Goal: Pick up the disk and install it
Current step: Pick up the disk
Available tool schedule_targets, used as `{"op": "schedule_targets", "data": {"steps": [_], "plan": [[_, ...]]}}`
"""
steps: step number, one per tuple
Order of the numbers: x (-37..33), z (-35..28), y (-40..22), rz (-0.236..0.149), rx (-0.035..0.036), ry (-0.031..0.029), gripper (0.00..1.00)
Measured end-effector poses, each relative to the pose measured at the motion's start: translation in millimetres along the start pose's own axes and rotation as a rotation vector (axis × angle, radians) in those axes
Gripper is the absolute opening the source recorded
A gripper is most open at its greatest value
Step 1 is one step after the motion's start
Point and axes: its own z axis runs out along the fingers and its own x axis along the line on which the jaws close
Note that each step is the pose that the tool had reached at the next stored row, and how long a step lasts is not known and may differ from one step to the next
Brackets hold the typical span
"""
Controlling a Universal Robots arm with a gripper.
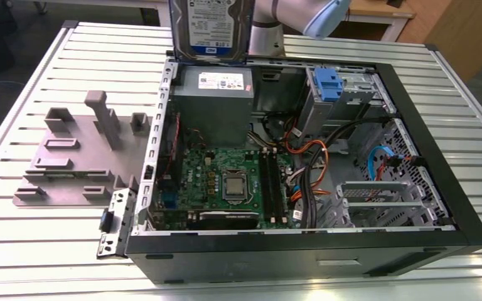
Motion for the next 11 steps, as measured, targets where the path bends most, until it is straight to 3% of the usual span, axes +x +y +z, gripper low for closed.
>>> {"op": "schedule_targets", "data": {"steps": [11], "plan": [[0.6,0.0,-17.3,0.0,0.0,-0.0001,0.36]]}}
